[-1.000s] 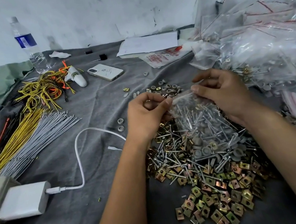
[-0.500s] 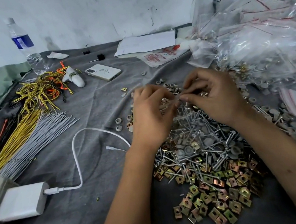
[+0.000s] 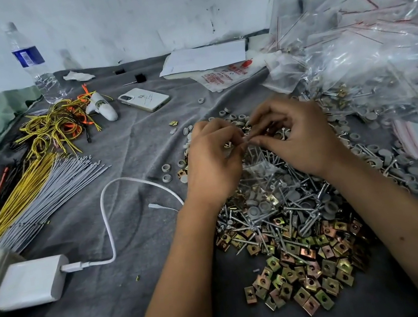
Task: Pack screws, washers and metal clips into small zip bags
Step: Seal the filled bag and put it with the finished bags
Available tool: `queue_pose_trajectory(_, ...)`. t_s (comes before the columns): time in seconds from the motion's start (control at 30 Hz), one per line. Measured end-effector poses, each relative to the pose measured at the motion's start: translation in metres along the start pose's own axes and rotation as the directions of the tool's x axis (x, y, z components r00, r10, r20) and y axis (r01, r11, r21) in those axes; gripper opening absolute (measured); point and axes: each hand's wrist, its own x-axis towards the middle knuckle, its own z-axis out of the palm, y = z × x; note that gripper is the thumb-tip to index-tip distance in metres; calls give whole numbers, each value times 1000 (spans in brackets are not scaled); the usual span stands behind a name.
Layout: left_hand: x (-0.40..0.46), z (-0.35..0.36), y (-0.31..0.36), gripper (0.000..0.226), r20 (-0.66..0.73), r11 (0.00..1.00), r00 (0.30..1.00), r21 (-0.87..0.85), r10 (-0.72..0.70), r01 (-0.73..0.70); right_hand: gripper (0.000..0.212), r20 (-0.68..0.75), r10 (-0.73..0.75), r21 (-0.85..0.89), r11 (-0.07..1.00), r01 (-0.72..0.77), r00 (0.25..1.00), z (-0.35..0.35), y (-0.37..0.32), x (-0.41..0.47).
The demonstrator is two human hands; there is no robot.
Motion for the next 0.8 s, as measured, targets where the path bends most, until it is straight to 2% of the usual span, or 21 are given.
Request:
queue_pose_trajectory(0.13,0,-1,-1,9,-3,999,999,-9,-33,33,28,-5,45,73,996,-44,999,-2,2,0)
queue_pose_trajectory(0.5,-1,3,-1,6,10,999,1000,26,28,-29,23,-17,29,2,1000,-29,999,-1,-2,-1)
queue_pose_trajectory(0.67,0,1,-4,5,2,998,1000,51,-30,30,25,-74,33,24,999,-31,997,-4,2,1)
queue_pose_trajectory(0.8,0,2,-3,6,-11,998,999,41,-43,44,25,-52,43,8,999,-42,998,-3,5,0)
